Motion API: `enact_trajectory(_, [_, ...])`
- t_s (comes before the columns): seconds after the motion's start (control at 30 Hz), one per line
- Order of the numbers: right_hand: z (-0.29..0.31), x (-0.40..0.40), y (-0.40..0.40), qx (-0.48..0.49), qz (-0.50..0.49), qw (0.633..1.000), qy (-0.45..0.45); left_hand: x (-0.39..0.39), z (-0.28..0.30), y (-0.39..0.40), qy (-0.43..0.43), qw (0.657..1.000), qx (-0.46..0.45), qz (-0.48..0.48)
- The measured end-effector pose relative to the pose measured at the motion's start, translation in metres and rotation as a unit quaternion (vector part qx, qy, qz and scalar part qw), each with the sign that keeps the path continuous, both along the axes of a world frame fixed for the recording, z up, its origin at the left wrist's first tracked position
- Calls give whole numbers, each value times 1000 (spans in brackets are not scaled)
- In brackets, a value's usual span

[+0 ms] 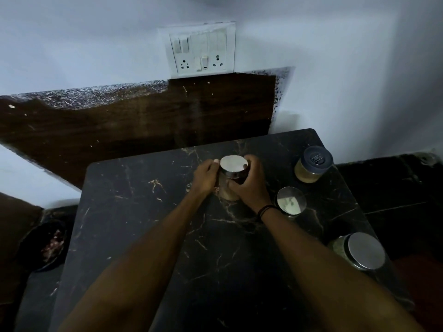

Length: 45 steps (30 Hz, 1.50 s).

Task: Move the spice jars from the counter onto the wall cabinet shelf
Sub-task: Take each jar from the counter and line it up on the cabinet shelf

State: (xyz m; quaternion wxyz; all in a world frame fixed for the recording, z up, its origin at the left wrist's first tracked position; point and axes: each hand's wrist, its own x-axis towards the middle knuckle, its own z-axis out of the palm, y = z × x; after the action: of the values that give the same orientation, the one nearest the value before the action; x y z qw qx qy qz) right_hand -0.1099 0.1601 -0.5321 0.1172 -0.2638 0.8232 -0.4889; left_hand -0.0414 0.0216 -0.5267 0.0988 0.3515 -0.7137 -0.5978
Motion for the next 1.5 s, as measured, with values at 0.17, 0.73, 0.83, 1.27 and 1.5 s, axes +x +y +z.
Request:
enact_trajectory(0.17, [20,2,7,-83,21,993,-76,10,10,4,81,995,60,11])
enact_trajectory(0.73, [46,25,13,-200,73,955,-205,40,54,33,176,968,178,25])
enact_trajectory(0.83, [79,22,7,-243,72,950,-183,32,90,32,223,961,160,27])
enact_trajectory(1.27, [313,16,-11,-407,146,902,-19,27,330,35,394,918,40,-14])
enact_trajectory(1.5, [418,18,-8,-479,212,851,24,38,440,43,454,888,-21,-72])
